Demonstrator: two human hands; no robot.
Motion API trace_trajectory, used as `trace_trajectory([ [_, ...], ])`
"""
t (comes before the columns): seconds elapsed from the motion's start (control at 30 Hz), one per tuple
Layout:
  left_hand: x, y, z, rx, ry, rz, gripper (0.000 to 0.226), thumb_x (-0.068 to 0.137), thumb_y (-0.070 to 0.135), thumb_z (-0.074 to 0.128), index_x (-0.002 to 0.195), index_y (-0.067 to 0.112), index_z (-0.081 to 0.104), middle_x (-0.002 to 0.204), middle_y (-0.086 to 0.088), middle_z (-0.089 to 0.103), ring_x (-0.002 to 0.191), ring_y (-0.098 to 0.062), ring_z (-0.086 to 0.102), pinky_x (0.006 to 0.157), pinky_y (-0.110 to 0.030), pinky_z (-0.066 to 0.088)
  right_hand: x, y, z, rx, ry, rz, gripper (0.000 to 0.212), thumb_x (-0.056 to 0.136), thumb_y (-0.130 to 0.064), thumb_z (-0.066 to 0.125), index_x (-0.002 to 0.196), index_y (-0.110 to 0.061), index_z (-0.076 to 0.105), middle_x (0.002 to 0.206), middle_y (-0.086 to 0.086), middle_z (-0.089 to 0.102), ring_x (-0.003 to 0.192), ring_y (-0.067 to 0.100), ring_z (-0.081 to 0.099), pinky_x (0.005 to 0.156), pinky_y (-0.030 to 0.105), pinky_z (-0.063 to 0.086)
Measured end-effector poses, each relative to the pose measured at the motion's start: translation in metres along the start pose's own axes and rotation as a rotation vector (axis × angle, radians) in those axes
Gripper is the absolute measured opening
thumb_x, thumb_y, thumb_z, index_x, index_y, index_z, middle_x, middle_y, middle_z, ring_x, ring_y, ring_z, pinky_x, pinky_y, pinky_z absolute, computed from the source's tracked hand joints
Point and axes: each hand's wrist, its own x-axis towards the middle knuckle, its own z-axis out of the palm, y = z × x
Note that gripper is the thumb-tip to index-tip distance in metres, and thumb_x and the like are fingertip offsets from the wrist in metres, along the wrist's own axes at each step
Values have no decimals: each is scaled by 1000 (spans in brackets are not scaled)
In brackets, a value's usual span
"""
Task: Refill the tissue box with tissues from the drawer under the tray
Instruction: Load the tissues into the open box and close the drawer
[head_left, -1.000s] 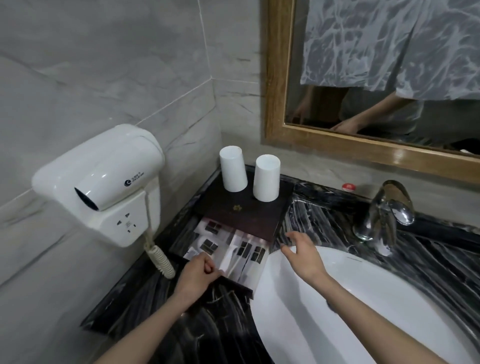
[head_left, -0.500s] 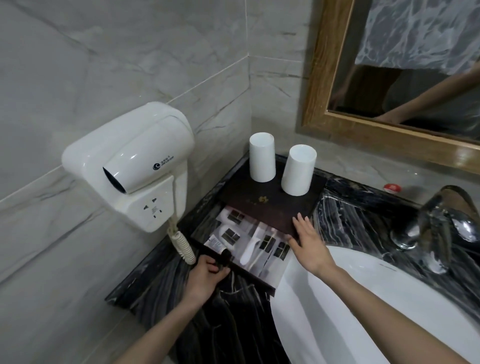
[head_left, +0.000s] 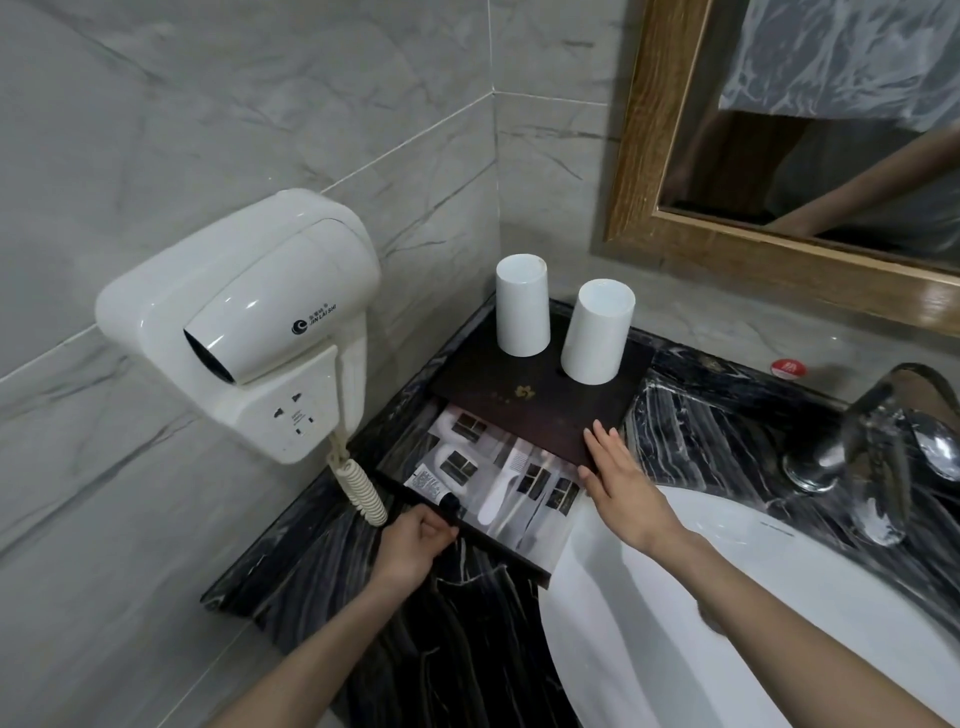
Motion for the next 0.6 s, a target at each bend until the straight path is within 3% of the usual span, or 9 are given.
trace_trajectory([
  [0.4,20,26,12,45,-19,16,18,83,21,71,82,7,61,76,-3,60,77,-17,58,75,-25,44,-2,-8,-11,3,-109,52,67,98,-49,34,153,-20,9,162,-11,-5,147,5,-11,122,36,16],
  [0.6,36,40,17,75,-26,3,17,84,22,70,81,8,60,78,-4,61,78,-18,58,77,-27,45,-1,-5,-10,-42,-120,39,82,91,-60,40,153,-21,3,161,-11,-10,147,6,-13,122,34,7],
])
